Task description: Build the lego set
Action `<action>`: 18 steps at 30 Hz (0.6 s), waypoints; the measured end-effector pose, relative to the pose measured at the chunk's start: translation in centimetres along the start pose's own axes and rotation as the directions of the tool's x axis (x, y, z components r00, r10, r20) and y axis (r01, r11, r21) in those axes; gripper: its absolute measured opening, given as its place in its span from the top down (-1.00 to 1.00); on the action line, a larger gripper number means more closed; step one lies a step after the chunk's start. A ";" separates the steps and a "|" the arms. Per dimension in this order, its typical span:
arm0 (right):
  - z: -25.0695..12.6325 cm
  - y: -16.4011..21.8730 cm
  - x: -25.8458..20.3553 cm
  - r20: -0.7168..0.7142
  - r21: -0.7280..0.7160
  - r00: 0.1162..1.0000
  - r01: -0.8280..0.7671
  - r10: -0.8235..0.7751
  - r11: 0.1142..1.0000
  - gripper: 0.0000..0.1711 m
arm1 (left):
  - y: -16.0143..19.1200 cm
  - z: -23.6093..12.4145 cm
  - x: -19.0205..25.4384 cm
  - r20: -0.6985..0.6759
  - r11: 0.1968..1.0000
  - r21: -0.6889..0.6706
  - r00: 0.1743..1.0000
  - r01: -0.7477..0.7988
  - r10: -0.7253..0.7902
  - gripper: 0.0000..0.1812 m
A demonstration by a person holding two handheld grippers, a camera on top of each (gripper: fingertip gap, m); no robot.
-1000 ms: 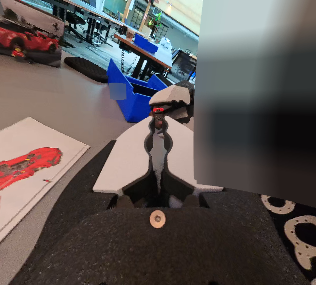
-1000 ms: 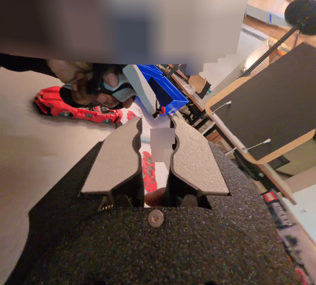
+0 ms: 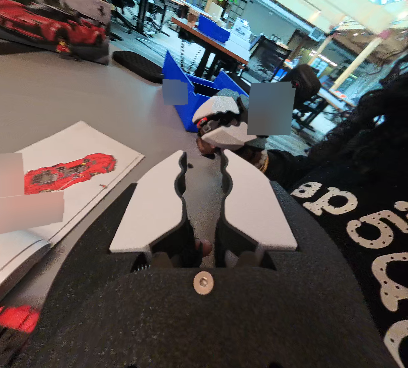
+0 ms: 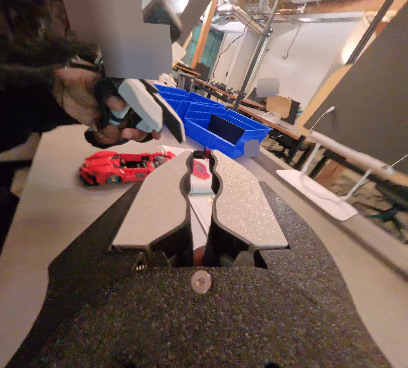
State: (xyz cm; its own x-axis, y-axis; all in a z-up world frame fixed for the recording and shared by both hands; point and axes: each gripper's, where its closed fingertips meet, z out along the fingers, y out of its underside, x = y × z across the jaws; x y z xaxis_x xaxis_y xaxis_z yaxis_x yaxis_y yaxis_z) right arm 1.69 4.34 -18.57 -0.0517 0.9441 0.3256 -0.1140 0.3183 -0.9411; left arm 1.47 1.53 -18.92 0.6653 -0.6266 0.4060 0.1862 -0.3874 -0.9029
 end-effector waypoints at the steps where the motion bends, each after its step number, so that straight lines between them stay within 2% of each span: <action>1: 0.0 0.2 0.4 0.004 0.010 0.998 -0.057 0.057 0.998 0.84 | 0.0 -0.5 -0.3 0.027 1.000 0.003 0.999 -0.018 0.018 0.69; 6: 0.3 0.8 1.2 0.031 0.021 0.975 -0.223 0.222 0.975 0.84 | 0.2 -2.7 -2.7 0.214 0.990 -0.036 0.967 -0.136 0.140 0.69; 9: 0.7 1.3 1.6 0.061 0.029 0.952 -0.303 0.301 0.953 0.84 | 0.1 -3.9 -3.8 0.274 0.988 -0.019 0.950 -0.153 0.152 0.71; 14: 1.2 0.8 1.8 0.126 0.088 0.907 -0.413 0.401 0.906 0.85 | 0.1 -4.5 -4.1 0.273 0.991 0.038 0.955 -0.131 0.116 0.72; 18: 1.3 -0.1 1.9 0.187 0.152 0.849 -0.522 0.495 0.839 0.85 | -0.1 -4.1 -3.9 0.273 0.981 0.068 0.949 -0.179 0.155 0.72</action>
State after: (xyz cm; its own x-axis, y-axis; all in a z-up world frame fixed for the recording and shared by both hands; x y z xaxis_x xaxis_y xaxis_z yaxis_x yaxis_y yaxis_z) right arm 0.30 5.96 -17.74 -0.2858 0.9427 -0.1720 -0.2193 -0.2391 -0.9459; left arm -4.13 1.30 -19.82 0.8579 -0.4701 0.2074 0.1125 -0.2220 -0.9685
